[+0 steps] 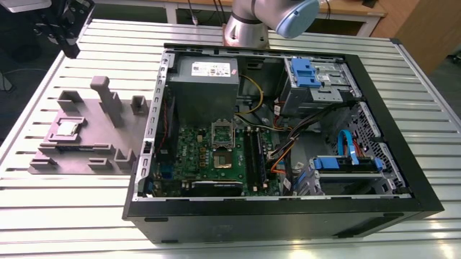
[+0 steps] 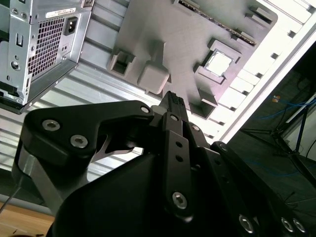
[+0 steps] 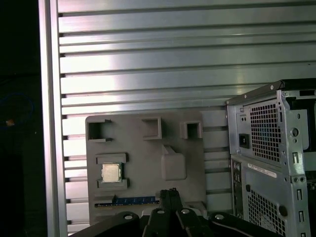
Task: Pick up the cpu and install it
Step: 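Reach for the cpu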
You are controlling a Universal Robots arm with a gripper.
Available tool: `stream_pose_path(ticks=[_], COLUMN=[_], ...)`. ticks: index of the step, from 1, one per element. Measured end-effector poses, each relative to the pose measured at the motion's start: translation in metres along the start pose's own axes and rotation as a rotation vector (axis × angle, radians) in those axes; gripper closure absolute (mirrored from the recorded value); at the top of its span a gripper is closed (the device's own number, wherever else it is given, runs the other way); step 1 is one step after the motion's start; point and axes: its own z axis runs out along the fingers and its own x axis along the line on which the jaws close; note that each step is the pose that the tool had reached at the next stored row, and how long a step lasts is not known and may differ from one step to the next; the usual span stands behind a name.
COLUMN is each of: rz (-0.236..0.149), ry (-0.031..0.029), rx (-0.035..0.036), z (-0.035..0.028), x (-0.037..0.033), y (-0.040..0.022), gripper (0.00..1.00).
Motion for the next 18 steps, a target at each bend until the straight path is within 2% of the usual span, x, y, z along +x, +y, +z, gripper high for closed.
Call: stream_pose_path(ticks=[3,8,14,18], rz=[0.0,0.0,0.0,0.0], ry=[0.0,0.0,-0.0001,0.0001], rx=[0.0,0.0,0.0,0.0003], z=[0.0,0.0005,0.001,0.0016], x=[0.0003,0.0053,0.0165,0.0275], y=[0.0,-0.0004,-0.0006,-0.001], gripper=[0.9,0.9,0.9,0.9])
